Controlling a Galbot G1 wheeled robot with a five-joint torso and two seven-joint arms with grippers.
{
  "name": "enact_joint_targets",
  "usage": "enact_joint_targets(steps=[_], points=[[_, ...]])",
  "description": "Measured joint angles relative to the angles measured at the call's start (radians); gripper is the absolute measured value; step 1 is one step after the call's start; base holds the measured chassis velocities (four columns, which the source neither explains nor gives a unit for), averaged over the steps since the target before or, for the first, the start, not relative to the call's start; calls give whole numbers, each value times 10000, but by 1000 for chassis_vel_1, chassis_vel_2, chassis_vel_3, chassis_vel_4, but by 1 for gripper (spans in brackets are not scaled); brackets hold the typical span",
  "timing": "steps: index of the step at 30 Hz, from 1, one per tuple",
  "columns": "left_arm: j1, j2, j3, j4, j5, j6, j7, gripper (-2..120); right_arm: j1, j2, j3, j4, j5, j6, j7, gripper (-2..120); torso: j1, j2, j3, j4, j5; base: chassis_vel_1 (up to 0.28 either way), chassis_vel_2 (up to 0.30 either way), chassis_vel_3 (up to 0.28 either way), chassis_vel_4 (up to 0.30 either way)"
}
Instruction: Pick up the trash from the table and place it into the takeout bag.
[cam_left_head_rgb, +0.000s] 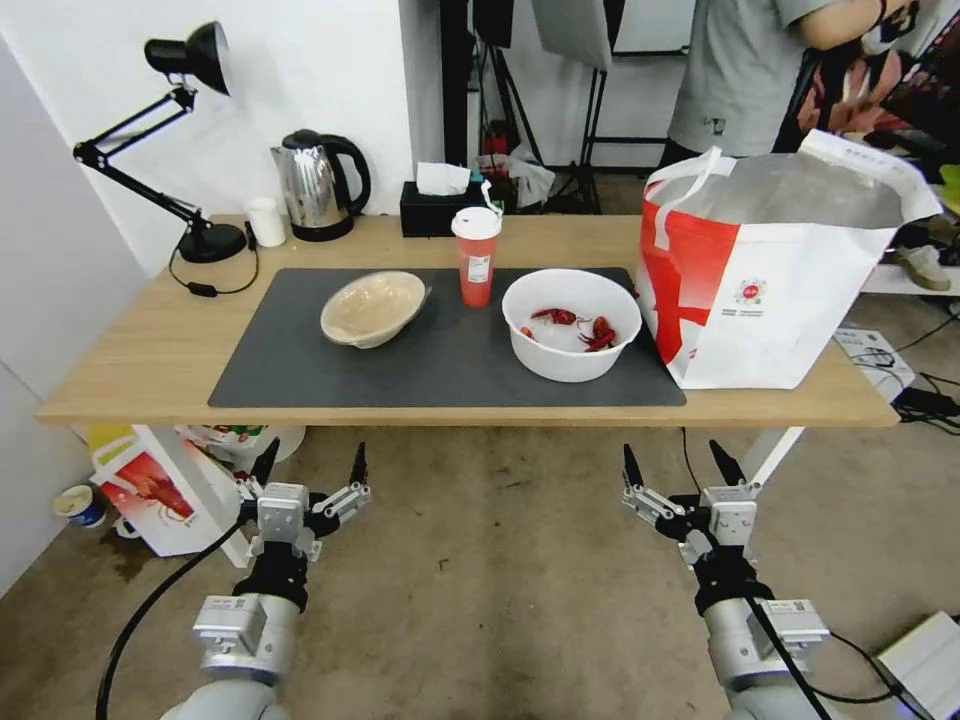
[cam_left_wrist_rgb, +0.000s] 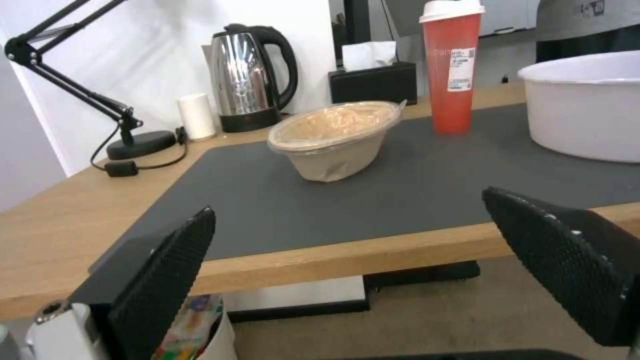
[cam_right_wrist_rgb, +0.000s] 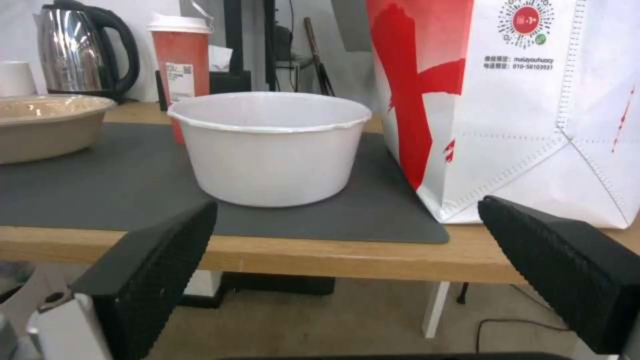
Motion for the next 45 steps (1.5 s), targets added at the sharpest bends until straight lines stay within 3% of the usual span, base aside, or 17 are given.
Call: enact_joint_targets(steps=[25,29,37,45], points=[[0,0,0,0,0,0,0,100,12,-20,-23,0,0,7,16,100,0,-2,0,-2,0,0,0,0,0],[0,0,0,0,0,0,0,100,337,-499,-689,92,-33,477,532,100,-1,-1,0,0,2,0,0,0,0],[0,0,0,0,0,0,-1,100,1613,-2394,-3266,493,-247,2376,2569,100,0,0,0,3,1,0,0,0,0],[0,0,0,0,0,0,0,100,1542,-2759,-3579,1131,-377,2528,2302,100,0,0,0,-1,1,0,0,0,0]])
